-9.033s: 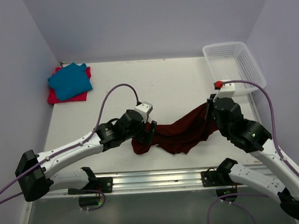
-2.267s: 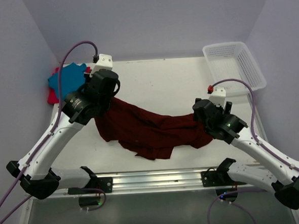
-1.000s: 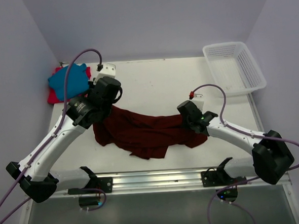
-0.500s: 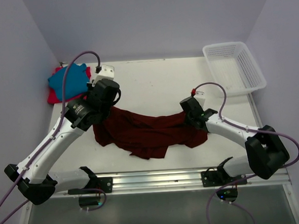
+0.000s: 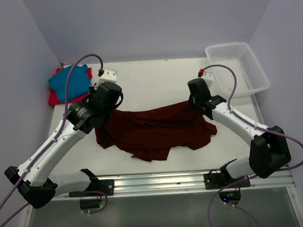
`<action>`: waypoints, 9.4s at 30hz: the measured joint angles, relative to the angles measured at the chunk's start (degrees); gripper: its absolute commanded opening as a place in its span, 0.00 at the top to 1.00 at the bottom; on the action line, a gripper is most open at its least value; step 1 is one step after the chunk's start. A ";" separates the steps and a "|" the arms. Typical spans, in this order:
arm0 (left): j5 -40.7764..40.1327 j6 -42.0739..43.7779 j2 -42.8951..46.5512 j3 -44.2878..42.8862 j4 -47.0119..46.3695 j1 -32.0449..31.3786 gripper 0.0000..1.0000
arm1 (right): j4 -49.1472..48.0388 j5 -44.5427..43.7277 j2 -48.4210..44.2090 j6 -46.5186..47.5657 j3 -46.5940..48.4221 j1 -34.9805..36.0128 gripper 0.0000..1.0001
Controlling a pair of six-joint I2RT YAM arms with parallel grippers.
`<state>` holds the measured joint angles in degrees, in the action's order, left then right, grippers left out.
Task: Fold and stack the t-shirts
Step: Flatten out the tshirt
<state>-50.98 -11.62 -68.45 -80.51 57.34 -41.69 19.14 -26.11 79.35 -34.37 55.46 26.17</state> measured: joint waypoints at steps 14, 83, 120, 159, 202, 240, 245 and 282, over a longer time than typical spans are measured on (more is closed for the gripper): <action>1.07 -0.96 0.68 0.48 -0.24 0.00 1.00 | -0.74 1.88 21.31 7.21 21.29 -4.39 0.34; 6.67 2.73 29.09 1.22 -12.04 0.00 1.00 | 14.75 5.90 -45.20 13.97 6.62 -4.35 1.00; 12.70 -12.70 31.54 25.64 -13.22 0.00 1.00 | 12.92 18.67 -16.87 2.40 -8.63 -0.44 1.00; 14.45 -13.51 25.20 27.69 -16.59 0.00 1.00 | 3.34 21.38 -6.47 -1.99 -16.24 1.27 0.64; 14.10 -13.51 25.51 27.58 -16.52 0.00 1.00 | 6.21 22.67 -14.16 -3.41 -17.57 2.34 0.45; 13.20 -13.44 25.38 26.29 -16.41 0.00 1.00 | 2.16 23.08 -12.72 -4.81 -22.32 3.19 1.00; 13.22 -13.38 25.27 26.29 -16.46 0.00 1.00 | 2.95 22.80 -17.14 -3.98 -21.92 3.19 1.00; 13.22 -13.40 25.40 26.29 -16.46 0.00 1.00 | -2.47 22.40 -12.87 -2.71 -23.17 3.43 0.66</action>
<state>-37.76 -25.02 -43.05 -54.22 40.88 -41.69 16.67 -3.70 66.48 -37.08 32.29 29.61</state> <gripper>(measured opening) 0.009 0.356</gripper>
